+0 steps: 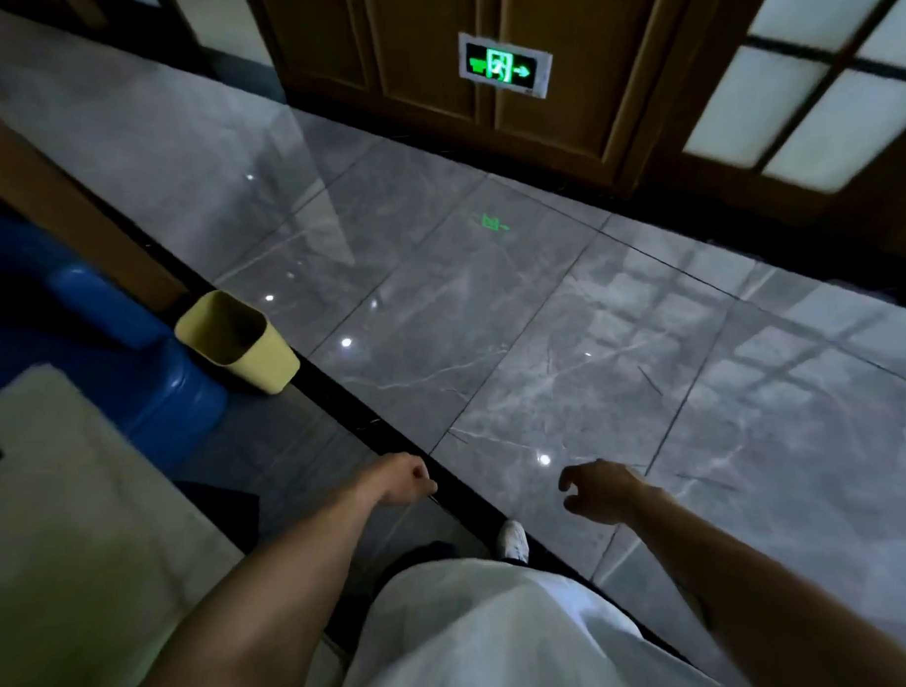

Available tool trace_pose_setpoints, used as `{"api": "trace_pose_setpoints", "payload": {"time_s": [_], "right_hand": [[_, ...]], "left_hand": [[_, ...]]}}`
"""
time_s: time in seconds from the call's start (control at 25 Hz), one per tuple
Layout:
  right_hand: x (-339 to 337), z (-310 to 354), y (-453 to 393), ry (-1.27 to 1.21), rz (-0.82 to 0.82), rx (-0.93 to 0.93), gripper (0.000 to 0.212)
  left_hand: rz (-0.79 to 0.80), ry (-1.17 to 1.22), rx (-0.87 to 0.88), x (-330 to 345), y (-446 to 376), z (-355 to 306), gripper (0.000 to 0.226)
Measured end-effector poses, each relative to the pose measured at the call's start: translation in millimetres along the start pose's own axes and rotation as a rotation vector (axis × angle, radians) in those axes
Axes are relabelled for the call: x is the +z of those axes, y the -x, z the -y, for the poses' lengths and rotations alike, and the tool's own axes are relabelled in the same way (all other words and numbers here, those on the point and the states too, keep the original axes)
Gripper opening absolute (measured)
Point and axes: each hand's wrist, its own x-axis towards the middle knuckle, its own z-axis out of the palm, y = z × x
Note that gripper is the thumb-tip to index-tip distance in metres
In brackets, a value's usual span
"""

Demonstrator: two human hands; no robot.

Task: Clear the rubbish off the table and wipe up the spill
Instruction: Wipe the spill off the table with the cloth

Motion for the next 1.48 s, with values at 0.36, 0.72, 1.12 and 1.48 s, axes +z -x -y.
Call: {"api": "trace_pose_setpoints", "payload": {"time_s": [0.36, 0.72, 1.12, 1.48], "right_hand": [[-85, 51, -86, 0.232, 0.088, -0.245, 0.038], [-168, 208, -156, 0.428, 0.133, -0.423, 0.036], [-188, 428, -197, 0.755, 0.143, -0.684, 0.036], [-149, 600, -208, 1.015, 0.276, -1.001, 0.039]], "left_hand": [[-0.109, 0.261, -0.197, -25, 7, 41, 0.03], [-0.194, 0.505, -0.36, -63, 28, 150, 0.037], [-0.4, 0.791, -0.519, -86, 70, 277, 0.031], [-0.528, 1.14, -0.8, -56, 113, 321, 0.044]]}}
